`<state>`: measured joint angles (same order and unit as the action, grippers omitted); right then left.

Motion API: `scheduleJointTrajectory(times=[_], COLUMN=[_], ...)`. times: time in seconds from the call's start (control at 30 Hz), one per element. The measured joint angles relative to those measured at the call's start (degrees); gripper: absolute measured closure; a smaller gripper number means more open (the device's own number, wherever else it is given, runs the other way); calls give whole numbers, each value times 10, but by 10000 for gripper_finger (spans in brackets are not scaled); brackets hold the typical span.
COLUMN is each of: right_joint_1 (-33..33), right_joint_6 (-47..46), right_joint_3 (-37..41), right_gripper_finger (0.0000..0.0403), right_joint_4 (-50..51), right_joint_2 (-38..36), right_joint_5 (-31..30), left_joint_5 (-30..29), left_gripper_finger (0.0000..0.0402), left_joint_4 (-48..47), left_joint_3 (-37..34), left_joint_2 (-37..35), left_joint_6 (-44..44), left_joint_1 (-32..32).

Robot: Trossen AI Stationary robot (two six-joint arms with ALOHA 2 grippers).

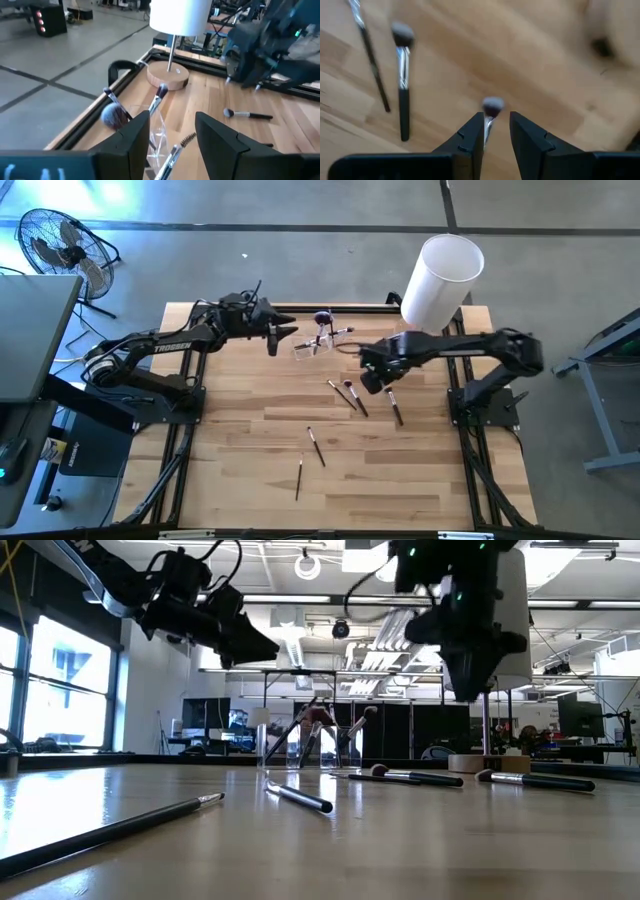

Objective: Put items in baskets/containers
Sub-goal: Put the black powder brush into the transparent organizer

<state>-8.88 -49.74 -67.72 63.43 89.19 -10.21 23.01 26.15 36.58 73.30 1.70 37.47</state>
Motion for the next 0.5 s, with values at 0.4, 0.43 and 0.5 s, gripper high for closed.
scheduleJointTrajectory(times=[0.4, 0.43, 0.5], right_joint_1=[-1, -2, -6], right_joint_6=[-44, -46, -55], right_joint_3=[56, 65, 84], right_gripper_finger=[319, 319, 319], right_joint_4=[-49, -61, -78], right_joint_2=[105, 105, 105], right_joint_5=[64, 62, 61], left_joint_5=[31, 35, 38], left_gripper_finger=[245, 245, 245], left_joint_4=[-11, -11, -11], left_joint_3=[0, 0, 0], left_joint_2=[-1, -1, -1], left_joint_6=[-1, -1, -1], left_joint_1=[0, 0, 0])
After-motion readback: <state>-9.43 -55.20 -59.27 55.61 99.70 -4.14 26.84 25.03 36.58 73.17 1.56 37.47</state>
